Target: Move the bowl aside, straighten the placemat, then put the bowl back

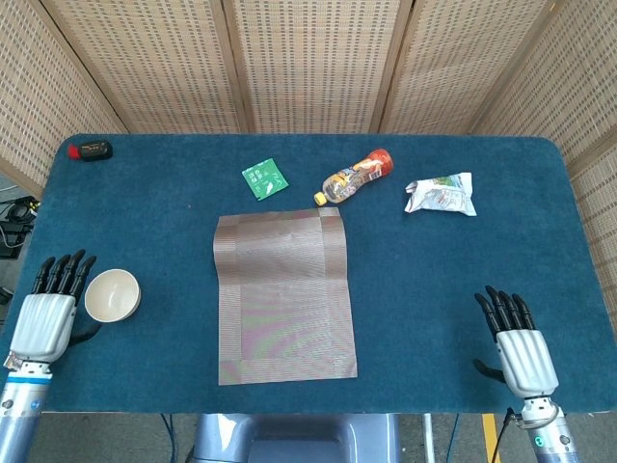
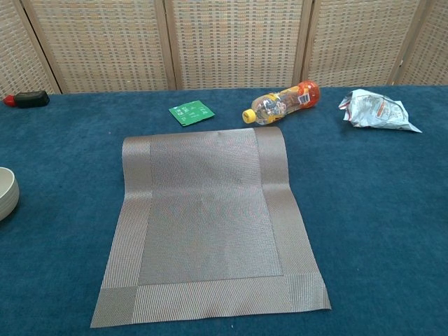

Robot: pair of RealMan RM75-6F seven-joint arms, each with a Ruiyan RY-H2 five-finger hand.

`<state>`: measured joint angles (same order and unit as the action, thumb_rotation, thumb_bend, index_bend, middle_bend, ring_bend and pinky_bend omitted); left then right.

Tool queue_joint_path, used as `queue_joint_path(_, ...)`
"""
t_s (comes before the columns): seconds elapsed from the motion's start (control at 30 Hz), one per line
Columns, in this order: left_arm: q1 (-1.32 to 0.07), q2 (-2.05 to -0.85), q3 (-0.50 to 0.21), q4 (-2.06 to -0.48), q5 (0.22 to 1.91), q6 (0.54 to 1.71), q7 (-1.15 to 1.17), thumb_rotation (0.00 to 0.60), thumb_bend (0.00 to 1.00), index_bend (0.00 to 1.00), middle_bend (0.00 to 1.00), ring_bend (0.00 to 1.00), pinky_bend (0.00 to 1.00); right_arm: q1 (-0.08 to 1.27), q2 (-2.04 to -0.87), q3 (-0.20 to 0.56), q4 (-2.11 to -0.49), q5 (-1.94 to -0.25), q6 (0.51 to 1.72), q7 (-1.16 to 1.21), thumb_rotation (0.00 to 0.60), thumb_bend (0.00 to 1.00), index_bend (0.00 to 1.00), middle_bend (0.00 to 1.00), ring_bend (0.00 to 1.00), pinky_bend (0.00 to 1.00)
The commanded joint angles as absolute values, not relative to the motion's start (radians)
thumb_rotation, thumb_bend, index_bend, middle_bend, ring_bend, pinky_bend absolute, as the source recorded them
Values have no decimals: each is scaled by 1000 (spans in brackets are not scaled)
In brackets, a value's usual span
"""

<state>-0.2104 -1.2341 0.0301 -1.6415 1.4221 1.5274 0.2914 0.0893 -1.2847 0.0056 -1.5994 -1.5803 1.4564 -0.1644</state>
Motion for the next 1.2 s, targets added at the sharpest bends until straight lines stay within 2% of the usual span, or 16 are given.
queue_joint_path(0.03, -161, -1229, 61, -1635, 1460, 1577, 268, 600, 130, 0, 0, 0, 0, 92, -1294, -6, -1591, -1597, 1452, -171, 600, 85, 0, 0, 0, 0)
queue_joint_path(0.23, -126, -1230, 75, -1611, 1525, 1625, 253, 600, 130, 0, 0, 0, 0, 103, -1333, -51, -1574, -1674, 1437, -222, 600, 61, 0, 0, 0, 0)
queue_joint_path(0.53, -106, -1227, 54, -1614, 1541, 1631, 244, 600, 130, 0, 0, 0, 0, 155, -1471, -97, -1602, -1765, 1341, -287, 600, 62, 0, 0, 0, 0)
queue_joint_path(0.83, -97, -1222, 41, -1609, 1549, 1618, 224, 600, 130, 0, 0, 0, 0, 203, -1614, -69, -1592, -1721, 1234, -337, 600, 62, 0, 0, 0, 0)
queue_joint_path(1.2, -92, -1227, 27, -1603, 1554, 1596, 222, 600, 130, 0, 0, 0, 0, 237, -1690, -29, -1550, -1648, 1188, -349, 600, 62, 0, 0, 0, 0)
